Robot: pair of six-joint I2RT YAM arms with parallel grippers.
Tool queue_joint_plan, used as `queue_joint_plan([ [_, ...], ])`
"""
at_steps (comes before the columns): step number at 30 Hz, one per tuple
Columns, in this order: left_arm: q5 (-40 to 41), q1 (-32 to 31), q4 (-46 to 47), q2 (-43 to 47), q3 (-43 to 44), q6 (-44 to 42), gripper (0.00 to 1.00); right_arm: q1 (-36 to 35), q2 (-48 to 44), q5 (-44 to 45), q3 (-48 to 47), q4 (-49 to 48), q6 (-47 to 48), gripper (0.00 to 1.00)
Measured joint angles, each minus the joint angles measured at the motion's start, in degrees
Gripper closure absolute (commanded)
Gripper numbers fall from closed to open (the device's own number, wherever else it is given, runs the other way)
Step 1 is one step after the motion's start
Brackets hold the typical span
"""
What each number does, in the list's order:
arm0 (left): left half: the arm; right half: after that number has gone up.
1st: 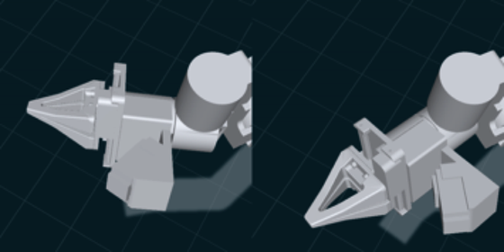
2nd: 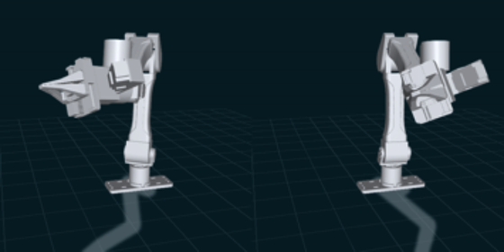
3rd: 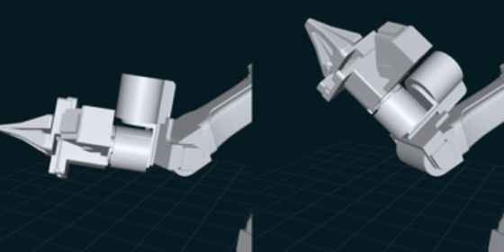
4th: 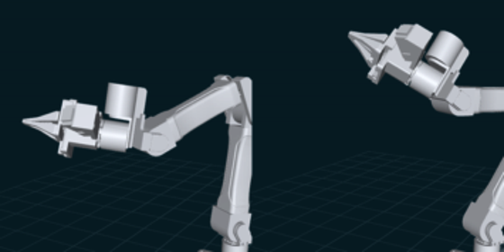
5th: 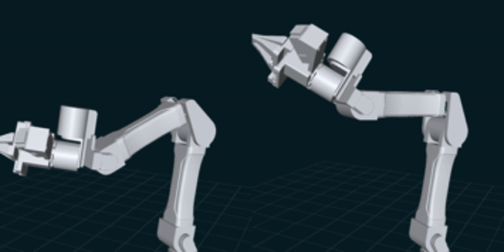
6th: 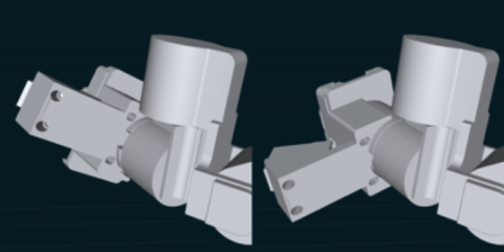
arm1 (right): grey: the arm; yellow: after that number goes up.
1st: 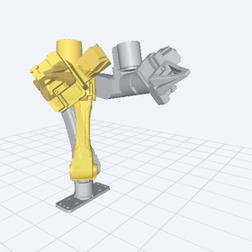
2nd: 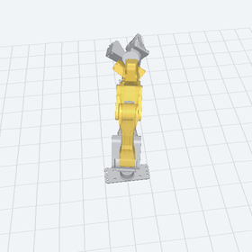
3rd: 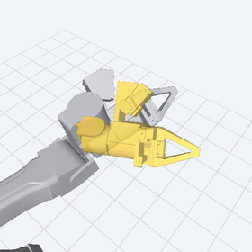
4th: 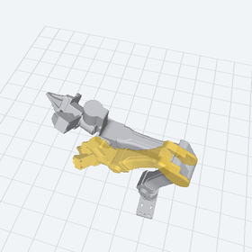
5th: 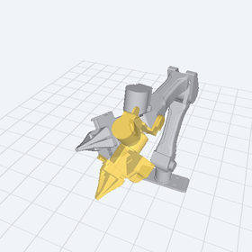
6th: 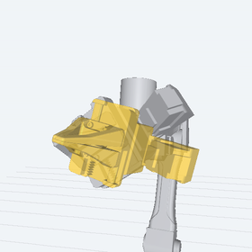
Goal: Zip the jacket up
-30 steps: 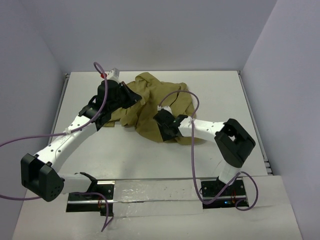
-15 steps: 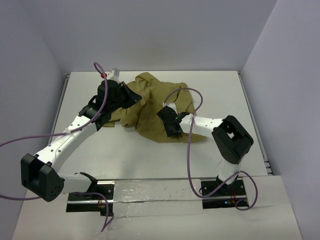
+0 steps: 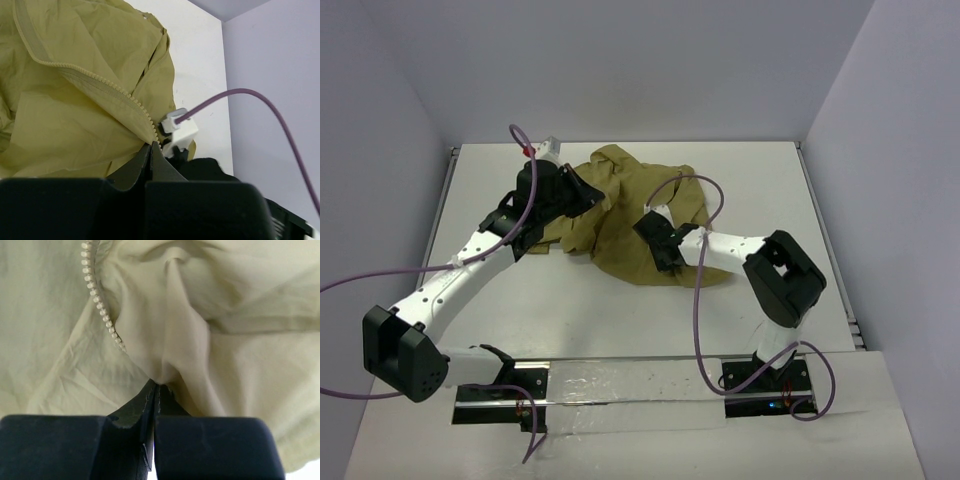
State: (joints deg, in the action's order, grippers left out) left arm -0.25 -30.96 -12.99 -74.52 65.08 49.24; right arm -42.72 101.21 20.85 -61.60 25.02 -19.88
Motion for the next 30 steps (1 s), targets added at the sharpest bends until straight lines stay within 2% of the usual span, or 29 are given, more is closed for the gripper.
queue_joint_plan([
  [10,-0.02,-0.87,0.0,-0.76,0.0,0.01,1.0,-0.78,-17.65,-1.26,-0.2,4.82,0.02,1.0],
  [15,0.0,-1.04,0.0,-0.76,0.0,0.03,1.0,-2.5,-19.51,-8.52,-0.08,6.93,0.04,0.99],
  [16,0.0,-1.07,0.0,-0.76,0.0,0.03,1.0,-2.74,-19.6,-11.4,0.13,7.02,0.01,0.92],
  [17,0.0,-1.12,0.0,-0.76,0.0,0.03,1.0,-2.92,-19.7,-13.77,0.24,7.07,-0.03,0.74],
  [18,-0.02,-1.18,0.0,-0.76,0.0,0.03,1.0,-3.04,-19.84,-16.07,0.26,7.03,-0.14,0.62],
  [19,-0.02,-1.23,0.0,-0.76,0.0,0.04,1.0,-3.13,-19.88,-17.87,0.19,6.94,-0.26,0.55],
  [20,-0.02,-1.26,0.0,-0.76,0.0,0.05,1.0,-3.22,-19.85,-19.37,0.07,6.82,-0.4,0.52],
  [26,0.63,-1.54,-0.06,-0.92,0.0,0.03,1.0,-3.28,-12.85,-19.77,-5.74,6.95,-0.66,0.53],
  [30,1.42,-1.73,-0.03,-0.92,0.0,0.03,1.0,-3.28,-13.75,-15.77,-4.0,6.56,-1.62,0.6],
])
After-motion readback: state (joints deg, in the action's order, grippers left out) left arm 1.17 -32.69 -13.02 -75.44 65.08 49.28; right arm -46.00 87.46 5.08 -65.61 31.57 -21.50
